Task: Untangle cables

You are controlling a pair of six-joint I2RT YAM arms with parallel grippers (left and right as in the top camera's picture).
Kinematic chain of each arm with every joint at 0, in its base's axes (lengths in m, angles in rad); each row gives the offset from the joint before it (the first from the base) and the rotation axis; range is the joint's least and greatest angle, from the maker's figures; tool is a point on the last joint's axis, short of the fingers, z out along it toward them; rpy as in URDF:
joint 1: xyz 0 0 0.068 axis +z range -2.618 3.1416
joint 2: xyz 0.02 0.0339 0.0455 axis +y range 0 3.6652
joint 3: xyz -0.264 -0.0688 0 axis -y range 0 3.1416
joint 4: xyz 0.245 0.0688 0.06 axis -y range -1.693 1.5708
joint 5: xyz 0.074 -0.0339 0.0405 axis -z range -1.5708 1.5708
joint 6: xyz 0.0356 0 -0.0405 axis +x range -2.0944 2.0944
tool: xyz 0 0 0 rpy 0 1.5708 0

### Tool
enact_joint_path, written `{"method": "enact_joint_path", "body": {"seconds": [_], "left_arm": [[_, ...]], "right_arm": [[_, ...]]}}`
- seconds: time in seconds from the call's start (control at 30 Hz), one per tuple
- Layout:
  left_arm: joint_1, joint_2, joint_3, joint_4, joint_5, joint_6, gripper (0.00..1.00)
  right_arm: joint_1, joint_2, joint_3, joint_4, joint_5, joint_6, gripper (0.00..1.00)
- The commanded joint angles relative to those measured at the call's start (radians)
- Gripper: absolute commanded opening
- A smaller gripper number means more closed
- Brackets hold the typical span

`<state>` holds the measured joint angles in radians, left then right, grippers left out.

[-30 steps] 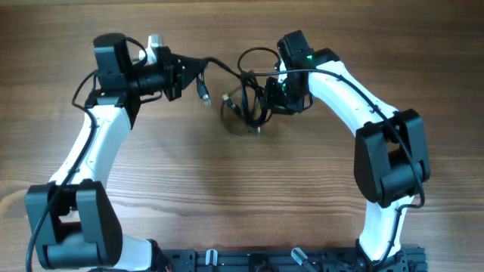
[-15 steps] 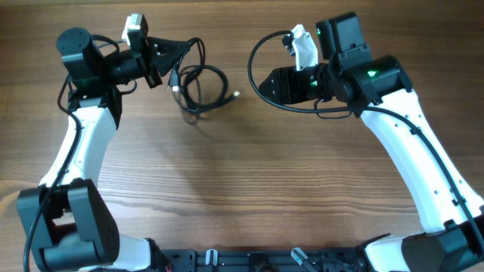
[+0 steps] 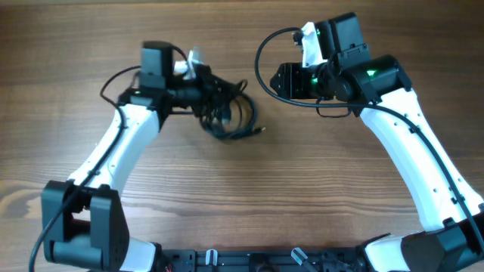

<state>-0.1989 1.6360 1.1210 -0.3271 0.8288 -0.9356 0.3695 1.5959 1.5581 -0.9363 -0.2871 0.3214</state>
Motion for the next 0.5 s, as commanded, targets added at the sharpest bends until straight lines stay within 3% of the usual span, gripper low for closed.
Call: {"method": "enact_joint_path", "body": {"seconds": [0.0, 0.1, 0.2, 0.27, 0.33, 0.47], "left_arm": [[-0.148, -0.005, -0.002, -0.04, -0.539, 0.095, 0.04], [-0.242, -0.003, -0.002, -0.053, -0.602, 0.099, 0.06], [-0.278, -0.003, -0.002, -0.098, -0.602, 0.098, 0.14], [-0.297, -0.003, -0.002, -0.13, -0.602, 0.098, 0.29], [-0.306, -0.003, -0.002, -0.175, -0.602, 0.127, 0.54], [-0.207, -0.053, 0.076, -0.214, -0.587, 0.29, 0.54]], "right_arm": [[-0.005, 0.007, 0.001, 0.0, 0.057, 0.025, 0.6], [-0.005, 0.007, 0.001, 0.0, 0.086, 0.027, 0.6], [-0.027, 0.007, 0.001, 0.001, 0.086, 0.031, 0.6], [-0.047, 0.007, 0.001, -0.001, 0.085, 0.04, 0.6], [-0.066, 0.007, 0.001, -0.005, 0.085, 0.045, 0.6], [-0.067, 0.007, 0.001, -0.006, 0.056, 0.041, 0.6]]}}
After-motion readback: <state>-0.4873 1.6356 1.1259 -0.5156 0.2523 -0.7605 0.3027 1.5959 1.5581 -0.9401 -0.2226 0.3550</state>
